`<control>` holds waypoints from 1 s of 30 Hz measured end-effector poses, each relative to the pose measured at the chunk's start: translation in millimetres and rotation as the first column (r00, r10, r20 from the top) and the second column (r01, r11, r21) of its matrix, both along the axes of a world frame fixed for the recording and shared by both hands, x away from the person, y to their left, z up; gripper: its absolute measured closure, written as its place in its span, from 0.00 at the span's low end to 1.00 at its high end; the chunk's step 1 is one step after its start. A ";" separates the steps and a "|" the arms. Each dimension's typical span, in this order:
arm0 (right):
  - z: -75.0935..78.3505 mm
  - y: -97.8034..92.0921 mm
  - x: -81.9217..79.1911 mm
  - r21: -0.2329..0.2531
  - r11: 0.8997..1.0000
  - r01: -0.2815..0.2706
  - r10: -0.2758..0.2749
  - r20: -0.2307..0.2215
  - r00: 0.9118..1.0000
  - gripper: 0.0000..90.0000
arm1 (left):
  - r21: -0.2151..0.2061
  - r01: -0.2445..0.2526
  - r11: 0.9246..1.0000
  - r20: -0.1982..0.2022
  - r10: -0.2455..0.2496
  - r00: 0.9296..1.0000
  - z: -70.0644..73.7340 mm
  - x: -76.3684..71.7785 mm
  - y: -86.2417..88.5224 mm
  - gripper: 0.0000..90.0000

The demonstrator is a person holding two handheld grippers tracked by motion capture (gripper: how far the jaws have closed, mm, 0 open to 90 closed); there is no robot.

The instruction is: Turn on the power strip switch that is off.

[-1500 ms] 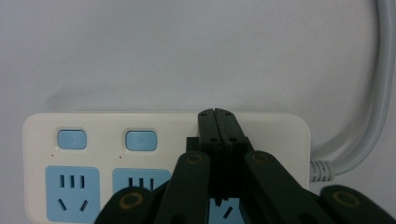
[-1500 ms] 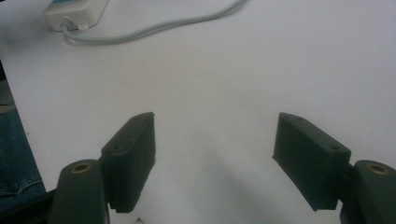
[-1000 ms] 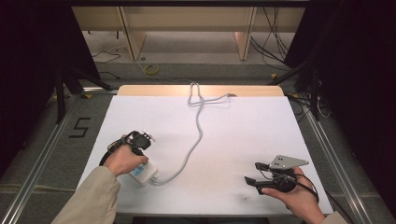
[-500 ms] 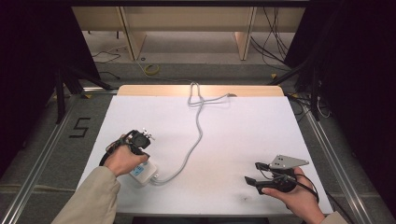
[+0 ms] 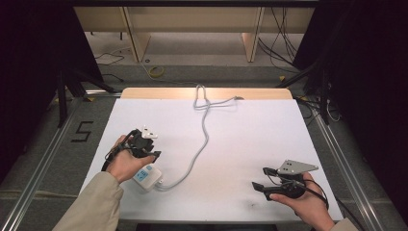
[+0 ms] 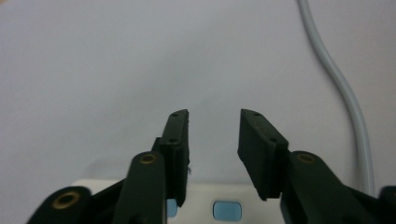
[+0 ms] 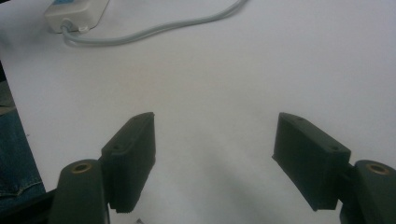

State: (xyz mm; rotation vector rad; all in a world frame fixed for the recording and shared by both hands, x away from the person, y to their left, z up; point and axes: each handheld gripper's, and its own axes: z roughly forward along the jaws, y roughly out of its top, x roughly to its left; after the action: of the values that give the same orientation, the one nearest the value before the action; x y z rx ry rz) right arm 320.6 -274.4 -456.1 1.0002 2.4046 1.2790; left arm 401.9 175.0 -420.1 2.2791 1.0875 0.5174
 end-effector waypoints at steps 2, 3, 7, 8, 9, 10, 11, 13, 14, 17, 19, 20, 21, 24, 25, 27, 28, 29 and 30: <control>-0.1 0.0 0.0 0.000 1.000 0.000 0.000 -0.002 1.000 0.33 | -0.049 -0.002 0.999 -0.002 0.002 1.000 1.1 -0.2 0.3 0.60; -0.1 0.0 0.1 0.000 1.000 0.000 0.000 -0.002 1.000 0.33 | -0.064 0.008 0.998 0.001 -0.008 1.000 1.3 -0.5 0.5 0.56; -0.4 0.1 0.1 0.002 1.000 0.000 0.000 -0.003 1.000 0.33 | -0.113 0.031 0.993 0.053 -0.026 0.998 2.0 -3.1 0.5 0.45; -0.1 -0.1 0.0 0.000 1.000 0.001 -0.001 -0.001 1.000 0.33 | -0.119 0.037 0.992 0.064 -0.030 0.998 2.4 -3.4 1.0 0.42; 0.0 -0.2 0.0 0.000 1.000 0.001 -0.001 0.000 1.000 0.33 | -0.129 0.039 0.991 0.071 -0.030 0.997 3.0 -4.0 1.4 0.40; 0.0 -0.3 0.0 0.001 1.000 0.001 -0.001 0.001 1.000 0.33 | -0.138 0.038 0.990 0.072 -0.028 0.997 3.8 -4.9 1.9 0.38; 0.0 -0.3 -0.1 0.001 1.000 0.002 -0.002 0.001 1.000 0.33 | -0.158 0.037 0.987 0.073 -0.026 0.997 4.5 -6.9 2.0 0.37; -0.1 -0.3 -0.4 0.002 1.000 0.001 -0.001 0.000 1.000 0.33 | -0.203 0.040 0.978 0.084 -0.023 0.996 4.1 -10.0 2.2 0.31; -0.1 -0.3 -0.3 0.002 1.000 0.001 -0.001 -0.001 1.000 0.33 | -0.212 0.048 0.976 0.089 -0.030 0.996 4.0 -11.1 2.5 0.30; -0.5 -0.2 0.2 0.005 1.000 0.004 -0.004 -0.002 1.000 0.33 | -0.237 0.071 0.969 0.113 -0.045 0.993 2.8 -16.5 3.2 0.26; -0.2 -0.3 0.0 0.004 1.000 0.002 -0.002 -0.001 1.000 0.33 | -0.243 0.085 0.966 0.136 -0.052 0.989 1.8 -20.4 3.8 0.23; -0.4 -0.1 0.0 0.006 1.000 0.001 -0.001 0.000 1.000 0.33 | -0.249 0.089 0.964 0.145 -0.054 0.988 1.1 -21.8 4.1 0.21; -0.5 -0.1 0.0 0.006 1.000 0.001 -0.001 -0.002 1.000 0.33 | -0.249 0.095 0.964 0.153 -0.058 0.986 0.2 -23.8 4.2 0.20; -0.7 0.4 0.0 0.008 1.000 0.002 -0.002 -0.005 1.000 0.33 | -0.245 0.116 0.962 0.175 -0.073 0.982 -3.9 -30.9 3.6 0.19; -0.7 0.5 0.0 0.009 1.000 0.002 -0.002 -0.005 1.000 0.33 | -0.242 0.124 0.962 0.182 -0.081 0.980 -5.4 -33.6 3.8 0.18; -0.8 0.7 0.1 0.007 1.000 0.003 -0.003 -0.006 1.000 0.33 | -0.237 0.140 0.961 0.190 -0.095 0.977 -6.8 -37.1 5.5 0.18; -0.8 0.7 0.2 0.007 1.000 0.004 -0.004 -0.006 1.000 0.32 | -0.238 0.143 0.961 0.191 -0.098 0.977 -7.5 -38.2 6.2 0.18; -0.7 0.7 0.2 0.007 1.000 0.005 -0.005 -0.005 1.000 0.32 | -0.235 0.148 0.961 0.197 -0.102 0.975 -8.5 -39.6 7.3 0.18; -0.6 0.5 0.3 0.008 1.000 0.005 -0.005 -0.004 1.000 0.32 | -0.225 0.155 0.962 0.208 -0.108 0.972 -9.7 -41.4 8.5 0.18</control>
State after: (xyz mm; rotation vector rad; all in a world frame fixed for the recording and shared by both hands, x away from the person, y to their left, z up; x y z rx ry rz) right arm 320.8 -273.9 -456.7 1.0117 2.4001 1.2873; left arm 360.5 183.4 -429.8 2.0261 0.8462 0.5113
